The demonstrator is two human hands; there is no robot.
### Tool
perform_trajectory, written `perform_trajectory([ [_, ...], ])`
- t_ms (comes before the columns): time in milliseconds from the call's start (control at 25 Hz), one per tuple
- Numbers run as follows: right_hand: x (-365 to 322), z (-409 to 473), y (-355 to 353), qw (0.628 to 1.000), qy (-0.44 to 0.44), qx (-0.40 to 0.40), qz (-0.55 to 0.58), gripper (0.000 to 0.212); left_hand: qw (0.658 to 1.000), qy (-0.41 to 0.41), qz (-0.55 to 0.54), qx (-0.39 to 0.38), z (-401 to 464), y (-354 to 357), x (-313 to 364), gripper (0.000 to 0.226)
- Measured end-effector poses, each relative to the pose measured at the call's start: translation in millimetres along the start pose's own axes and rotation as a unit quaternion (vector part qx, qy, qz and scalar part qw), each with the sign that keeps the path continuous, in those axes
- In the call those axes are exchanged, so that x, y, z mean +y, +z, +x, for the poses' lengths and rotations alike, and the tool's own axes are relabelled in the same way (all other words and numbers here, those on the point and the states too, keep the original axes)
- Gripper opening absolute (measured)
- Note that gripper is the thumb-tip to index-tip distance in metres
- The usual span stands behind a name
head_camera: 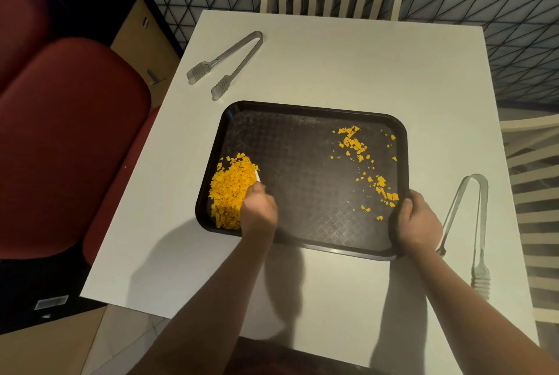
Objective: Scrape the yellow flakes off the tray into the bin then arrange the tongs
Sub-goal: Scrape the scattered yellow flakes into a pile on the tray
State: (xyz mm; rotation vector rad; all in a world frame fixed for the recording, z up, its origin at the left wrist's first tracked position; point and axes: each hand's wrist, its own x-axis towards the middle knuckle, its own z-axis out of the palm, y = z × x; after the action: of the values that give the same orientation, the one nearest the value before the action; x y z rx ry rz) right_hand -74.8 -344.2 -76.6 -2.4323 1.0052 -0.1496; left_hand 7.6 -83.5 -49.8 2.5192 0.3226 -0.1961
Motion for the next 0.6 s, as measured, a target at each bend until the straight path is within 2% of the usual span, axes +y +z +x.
perform_trajectory([
  [40,-0.2,0.0,0.2,1.000,0.001,-0.001,0.003,0.051,1.000,0.025,0.006,0.005,-1.9,2.0,5.5,0.026],
  [160,0.3,0.5,0.8,1.000,-0.002,-0.001,0.010,0.050,0.990,0.123,0.025,-0.060,-11.4,19.7,46.7,0.023],
  [320,2.5,2.0,2.2,1.000,0.000,-0.002,0.018,0.047,0.960,0.246,0.021,-0.133,-15.8,52.3,117.0,0.024],
  [440,2.4,1.9,3.4,1.000,0.005,-0.008,0.023,0.043,0.934,0.296,0.055,-0.193,-13.5,74.6,151.3,0.026],
  [600,3.7,2.1,4.7,0.999,0.009,-0.009,0.031,0.040,0.911,0.328,0.110,-0.226,-9.8,100.7,167.4,0.028],
])
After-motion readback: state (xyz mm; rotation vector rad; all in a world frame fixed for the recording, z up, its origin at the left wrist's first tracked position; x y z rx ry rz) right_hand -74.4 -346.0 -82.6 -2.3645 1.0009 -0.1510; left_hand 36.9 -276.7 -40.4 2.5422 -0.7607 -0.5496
